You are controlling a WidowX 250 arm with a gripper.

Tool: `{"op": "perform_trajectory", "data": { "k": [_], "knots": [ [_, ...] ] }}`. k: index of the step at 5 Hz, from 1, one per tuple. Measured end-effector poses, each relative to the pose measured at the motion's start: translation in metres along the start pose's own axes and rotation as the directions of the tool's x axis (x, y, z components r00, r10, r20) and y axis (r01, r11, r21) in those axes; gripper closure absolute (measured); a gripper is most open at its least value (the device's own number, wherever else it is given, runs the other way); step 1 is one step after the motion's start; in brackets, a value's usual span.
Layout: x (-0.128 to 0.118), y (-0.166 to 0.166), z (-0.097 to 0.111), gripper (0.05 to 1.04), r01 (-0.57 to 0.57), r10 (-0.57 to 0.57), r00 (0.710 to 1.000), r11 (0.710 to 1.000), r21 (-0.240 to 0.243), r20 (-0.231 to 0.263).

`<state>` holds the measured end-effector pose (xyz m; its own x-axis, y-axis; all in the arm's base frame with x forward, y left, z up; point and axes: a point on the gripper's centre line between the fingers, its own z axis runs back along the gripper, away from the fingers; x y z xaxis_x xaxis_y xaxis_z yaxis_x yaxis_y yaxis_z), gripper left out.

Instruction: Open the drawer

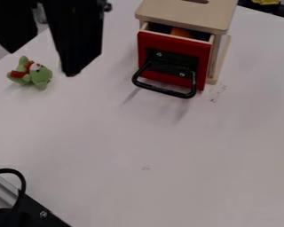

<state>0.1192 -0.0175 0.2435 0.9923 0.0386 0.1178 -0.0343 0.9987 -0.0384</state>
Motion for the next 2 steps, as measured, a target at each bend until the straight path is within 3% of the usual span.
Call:
{"op": "perform_trajectory", "data": {
  "k": [1,2],
  "knots": [
    [-0.001,0.0,-0.004,0.097,-0.002,0.002,1.0,1.0,0.002,-0.015],
    [0.025,-0.003,-0.018,0.097,-0.007,0.007,0.999,1.0,0.008,-0.048]
  ]
}}
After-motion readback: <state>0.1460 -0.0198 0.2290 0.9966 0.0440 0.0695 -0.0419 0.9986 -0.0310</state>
